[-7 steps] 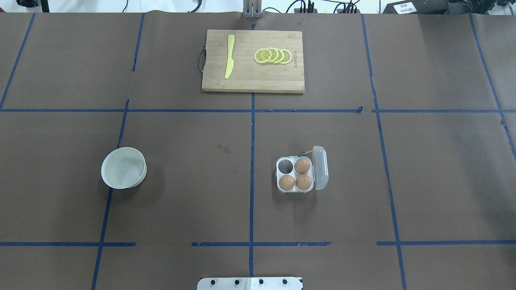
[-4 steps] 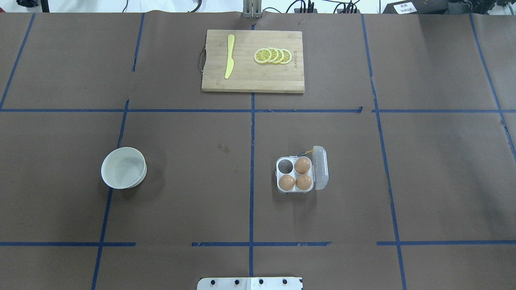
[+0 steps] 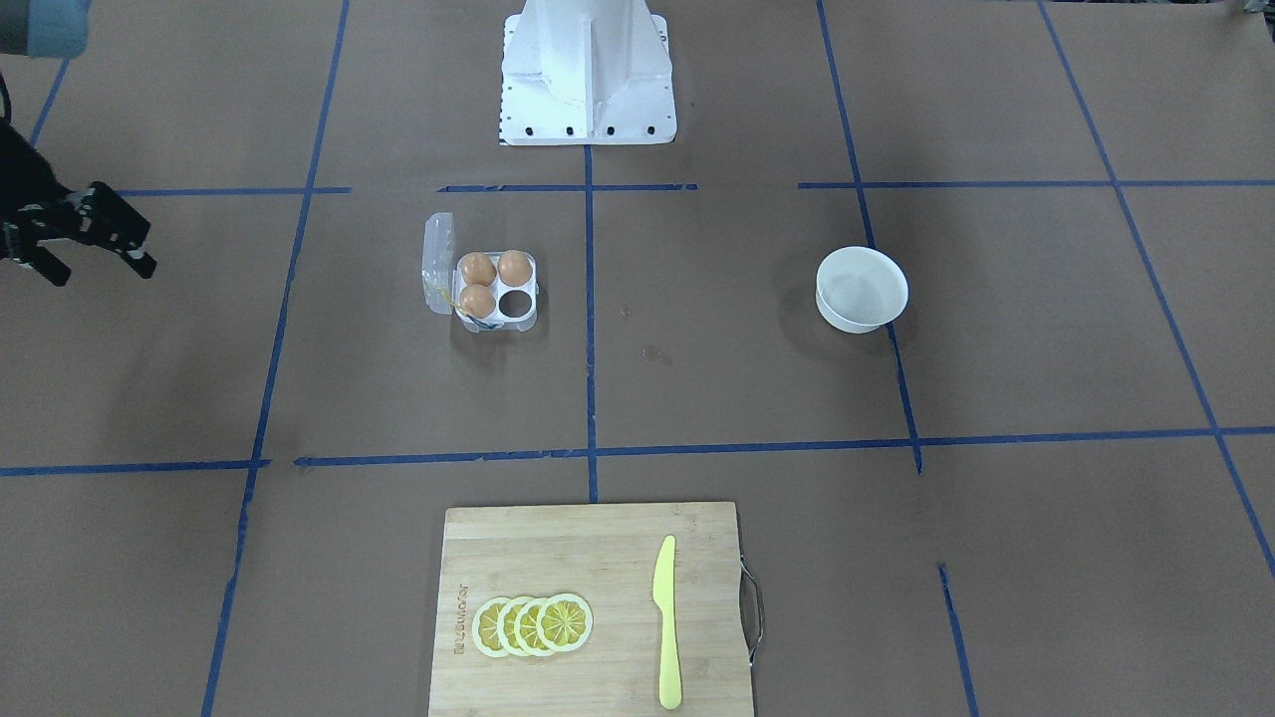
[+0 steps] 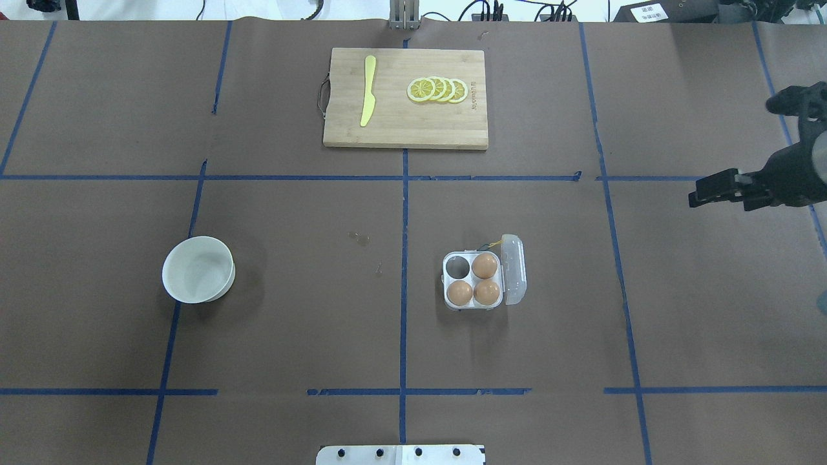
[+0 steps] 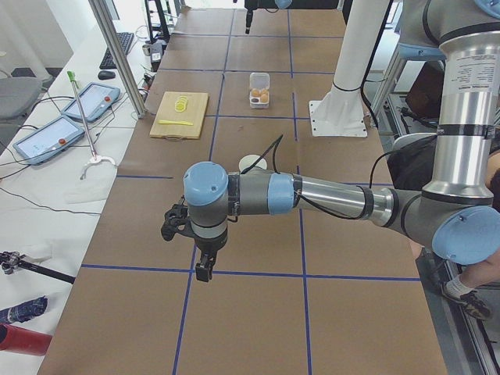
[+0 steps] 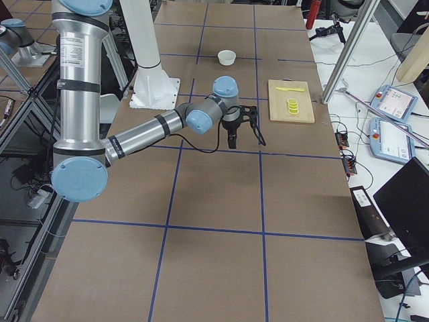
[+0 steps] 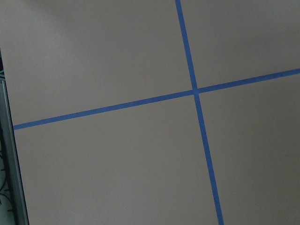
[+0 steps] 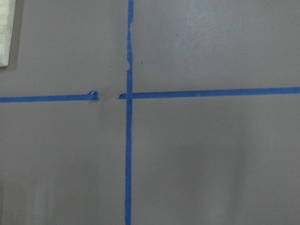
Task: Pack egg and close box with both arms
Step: 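Move the right gripper toward the open clear lid of the egg box, then push the clear lid down over the eggs with the right gripper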
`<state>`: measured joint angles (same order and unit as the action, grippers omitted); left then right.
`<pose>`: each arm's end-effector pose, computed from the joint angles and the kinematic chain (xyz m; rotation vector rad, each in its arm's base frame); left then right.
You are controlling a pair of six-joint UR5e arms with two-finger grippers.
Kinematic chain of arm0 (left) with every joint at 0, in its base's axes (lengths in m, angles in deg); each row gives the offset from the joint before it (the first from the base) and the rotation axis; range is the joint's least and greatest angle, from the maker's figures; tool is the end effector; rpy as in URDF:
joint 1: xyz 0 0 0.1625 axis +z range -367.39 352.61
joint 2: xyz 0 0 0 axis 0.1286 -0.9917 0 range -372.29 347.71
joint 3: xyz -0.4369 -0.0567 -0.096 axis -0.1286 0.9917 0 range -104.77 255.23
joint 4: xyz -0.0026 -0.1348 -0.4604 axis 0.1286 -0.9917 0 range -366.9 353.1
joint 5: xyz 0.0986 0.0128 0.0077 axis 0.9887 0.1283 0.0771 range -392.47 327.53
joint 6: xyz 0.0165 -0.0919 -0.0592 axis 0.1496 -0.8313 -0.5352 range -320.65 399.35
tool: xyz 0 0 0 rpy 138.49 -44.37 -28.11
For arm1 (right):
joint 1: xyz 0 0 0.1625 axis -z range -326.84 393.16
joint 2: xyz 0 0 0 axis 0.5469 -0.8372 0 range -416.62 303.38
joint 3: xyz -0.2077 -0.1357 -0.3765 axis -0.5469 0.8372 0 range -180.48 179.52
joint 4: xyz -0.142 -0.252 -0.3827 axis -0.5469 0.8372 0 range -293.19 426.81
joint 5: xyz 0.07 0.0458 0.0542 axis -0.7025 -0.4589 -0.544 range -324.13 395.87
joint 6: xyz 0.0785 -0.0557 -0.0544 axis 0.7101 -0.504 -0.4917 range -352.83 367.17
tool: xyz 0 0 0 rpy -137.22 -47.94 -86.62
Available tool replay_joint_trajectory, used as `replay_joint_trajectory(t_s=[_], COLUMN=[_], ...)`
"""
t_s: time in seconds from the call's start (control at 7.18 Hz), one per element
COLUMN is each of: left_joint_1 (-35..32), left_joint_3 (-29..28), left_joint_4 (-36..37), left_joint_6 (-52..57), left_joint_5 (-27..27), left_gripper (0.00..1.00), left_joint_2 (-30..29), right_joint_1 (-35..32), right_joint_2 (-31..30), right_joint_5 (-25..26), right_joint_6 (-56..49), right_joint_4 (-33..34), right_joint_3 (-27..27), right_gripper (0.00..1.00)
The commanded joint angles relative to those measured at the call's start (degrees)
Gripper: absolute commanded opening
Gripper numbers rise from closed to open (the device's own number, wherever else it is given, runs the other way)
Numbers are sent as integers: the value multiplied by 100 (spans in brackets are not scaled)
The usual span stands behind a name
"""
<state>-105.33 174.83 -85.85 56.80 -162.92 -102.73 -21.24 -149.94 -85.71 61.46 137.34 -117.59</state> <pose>-0.1378 -0.5415 0.6190 0.1388 0.6931 0.1527 -0.2489 -0.4769 0.4270 0.1498 -0.8896 0.0958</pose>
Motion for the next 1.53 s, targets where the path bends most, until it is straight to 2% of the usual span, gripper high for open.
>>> replay_joint_trajectory(t_s=[0.0, 0.14, 0.42, 0.56, 0.7, 0.84, 1.11, 1.39], left_joint_1=[-6, 3, 11, 3, 3, 3, 3, 3], left_joint_3=[33, 33, 33, 33, 33, 33, 25, 16], left_joint_4=[1, 1, 1, 1, 10, 10, 1, -16], left_joint_6=[4, 4, 13, 13, 13, 13, 13, 13], left_joint_5=[-6, -6, -50, -50, -50, -50, -51, -59], left_gripper=[100, 100, 100, 100, 100, 100, 100, 100], left_joint_2=[-27, -44, -53, -53, -53, -62, -62, -62], right_joint_1=[1156, 1481, 2368, 2755, 3003, 3083, 2717, 2216], right_joint_2=[111, 356, 1015, 1601, 2503, 2999, 3030, 3030], right_joint_5=[861, 1064, 1819, 2048, 2338, 2445, 2176, 1692], right_joint_6=[957, 1369, 2092, 2434, 2742, 2971, 2912, 2450], right_joint_4=[-241, -241, -110, 308, 721, 778, 917, 1802], right_joint_3=[39, 48, 162, 224, 511, 697, 603, 217], right_gripper=[100, 100, 100, 100, 100, 100, 100, 100])
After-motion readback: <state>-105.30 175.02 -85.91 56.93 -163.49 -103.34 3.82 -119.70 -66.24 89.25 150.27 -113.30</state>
